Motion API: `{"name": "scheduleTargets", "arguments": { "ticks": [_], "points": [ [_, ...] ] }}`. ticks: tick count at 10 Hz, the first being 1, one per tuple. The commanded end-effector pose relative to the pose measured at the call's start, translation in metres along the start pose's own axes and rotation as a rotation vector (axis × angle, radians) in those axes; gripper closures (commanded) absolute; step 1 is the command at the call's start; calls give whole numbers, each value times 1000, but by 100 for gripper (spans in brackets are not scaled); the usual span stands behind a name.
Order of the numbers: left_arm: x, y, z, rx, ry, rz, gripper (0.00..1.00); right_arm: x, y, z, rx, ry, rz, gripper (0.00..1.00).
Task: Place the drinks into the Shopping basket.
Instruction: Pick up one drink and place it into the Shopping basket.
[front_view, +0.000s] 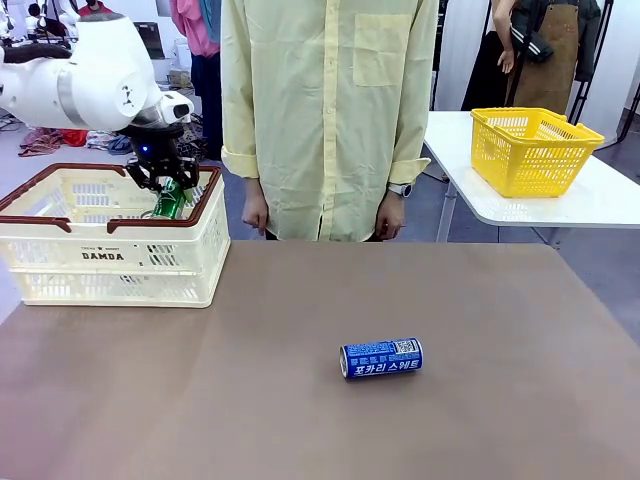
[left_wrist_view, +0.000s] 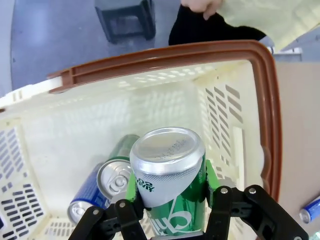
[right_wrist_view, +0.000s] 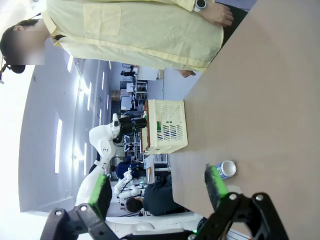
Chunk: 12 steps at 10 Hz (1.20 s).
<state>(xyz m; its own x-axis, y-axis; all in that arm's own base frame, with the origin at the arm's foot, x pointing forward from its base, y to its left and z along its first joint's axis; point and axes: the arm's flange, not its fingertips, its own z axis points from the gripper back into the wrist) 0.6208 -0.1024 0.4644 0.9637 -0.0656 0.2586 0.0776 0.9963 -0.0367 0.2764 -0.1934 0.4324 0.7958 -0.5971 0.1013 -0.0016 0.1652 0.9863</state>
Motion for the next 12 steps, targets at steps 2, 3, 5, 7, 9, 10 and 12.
{"name": "scheduleTargets", "arguments": {
  "ticks": [2, 3, 5, 7, 9, 10, 12],
  "points": [
    [1, 2, -5, -21, 50, -44, 100, 4, 2, -2, 23, -11, 18, 0],
    [2, 2, -15, -8, 64, -49, 100, 4, 2, -2, 23, -11, 18, 0],
    [2, 2, -19, -17, 89, -68, 100, 4, 2, -2, 23, -11, 18, 0],
    [4, 2, -20, -39, 96, -73, 86, 4, 2, -2, 23, -11, 18, 0],
    [5, 2, -22, -55, 113, -84, 0, 4, 2, -2, 23, -11, 18, 0],
    [5, 2, -21, -59, 109, -87, 0, 4, 2, -2, 23, -11, 18, 0],
    [3, 6, -16, -73, 93, -83, 0, 4, 2, -2, 23, -11, 18, 0]
  ]
}}
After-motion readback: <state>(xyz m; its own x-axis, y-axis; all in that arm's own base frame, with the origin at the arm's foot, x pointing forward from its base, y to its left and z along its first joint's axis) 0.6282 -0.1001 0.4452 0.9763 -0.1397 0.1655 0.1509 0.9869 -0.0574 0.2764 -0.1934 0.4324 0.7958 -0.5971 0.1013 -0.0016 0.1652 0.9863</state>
